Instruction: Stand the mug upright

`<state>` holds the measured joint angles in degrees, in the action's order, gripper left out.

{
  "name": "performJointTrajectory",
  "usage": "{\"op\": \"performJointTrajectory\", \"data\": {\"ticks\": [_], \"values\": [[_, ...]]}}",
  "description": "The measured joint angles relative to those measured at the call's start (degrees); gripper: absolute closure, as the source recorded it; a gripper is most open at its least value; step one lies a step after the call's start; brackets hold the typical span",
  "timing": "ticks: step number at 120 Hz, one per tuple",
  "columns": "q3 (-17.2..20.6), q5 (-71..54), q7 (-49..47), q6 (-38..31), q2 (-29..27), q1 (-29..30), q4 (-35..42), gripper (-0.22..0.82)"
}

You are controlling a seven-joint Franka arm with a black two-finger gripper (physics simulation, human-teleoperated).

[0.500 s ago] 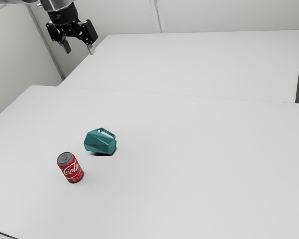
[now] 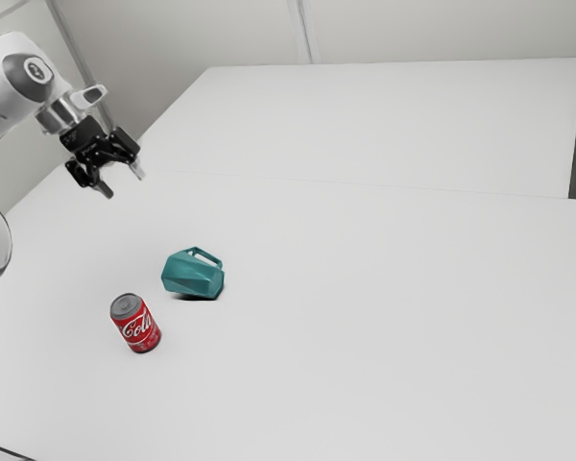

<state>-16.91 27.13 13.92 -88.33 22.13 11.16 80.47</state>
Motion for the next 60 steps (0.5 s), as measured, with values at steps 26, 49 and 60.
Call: {"op": "performJointTrajectory", "data": {"ticks": [26, 49, 60], "values": [[3.34, 7.45, 13.13, -0.32, 6.87, 6.20, 2.74, 0.00], [3.52, 11.51, 22.81, -0.96, 8.75, 6.31, 9.13, 0.00], [3.59, 13.59, 26.59, -1.30, 9.00, 6.26, 10.75, 0.00]]}}
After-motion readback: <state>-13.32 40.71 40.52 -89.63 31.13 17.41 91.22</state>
